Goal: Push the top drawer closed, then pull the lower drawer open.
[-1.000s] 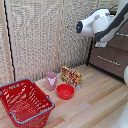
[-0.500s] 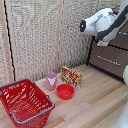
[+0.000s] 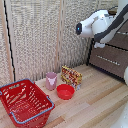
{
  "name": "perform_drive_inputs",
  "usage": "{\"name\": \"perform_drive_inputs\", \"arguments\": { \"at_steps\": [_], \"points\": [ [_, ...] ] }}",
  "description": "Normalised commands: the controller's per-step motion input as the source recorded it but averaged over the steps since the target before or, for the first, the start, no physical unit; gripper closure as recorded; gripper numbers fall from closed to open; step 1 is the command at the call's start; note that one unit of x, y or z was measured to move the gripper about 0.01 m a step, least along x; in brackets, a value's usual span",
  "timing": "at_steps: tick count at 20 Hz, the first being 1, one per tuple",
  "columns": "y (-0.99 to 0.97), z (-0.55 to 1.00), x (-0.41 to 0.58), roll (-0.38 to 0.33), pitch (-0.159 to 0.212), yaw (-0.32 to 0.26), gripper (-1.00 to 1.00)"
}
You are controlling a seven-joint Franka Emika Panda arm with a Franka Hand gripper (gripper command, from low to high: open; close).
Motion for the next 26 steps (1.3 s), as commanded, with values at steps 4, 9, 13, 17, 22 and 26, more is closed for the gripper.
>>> {"name": "perform_drive_inputs", "arguments": {
  "at_steps": [4,9,13,17,22,26],
  "points": [
    [0.32,-0.22,-0.061,-0.005,-0.027,0.0,-1.0],
    [0.26,-0.3,-0.095,-0.014,-0.018,0.0,-1.0],
    [0.07,-0.46,-0.156,-0.058,-0.053,0.004,-1.0],
    [0.03,-0.49,-0.125,-0.111,-0.063,0.016,-1.0],
    [0.01,-0.47,-0.073,-0.163,-0.061,0.028,-1.0],
    [0.01,-0.49,-0.034,-0.158,-0.037,0.03,-1.0]
  ]
}}
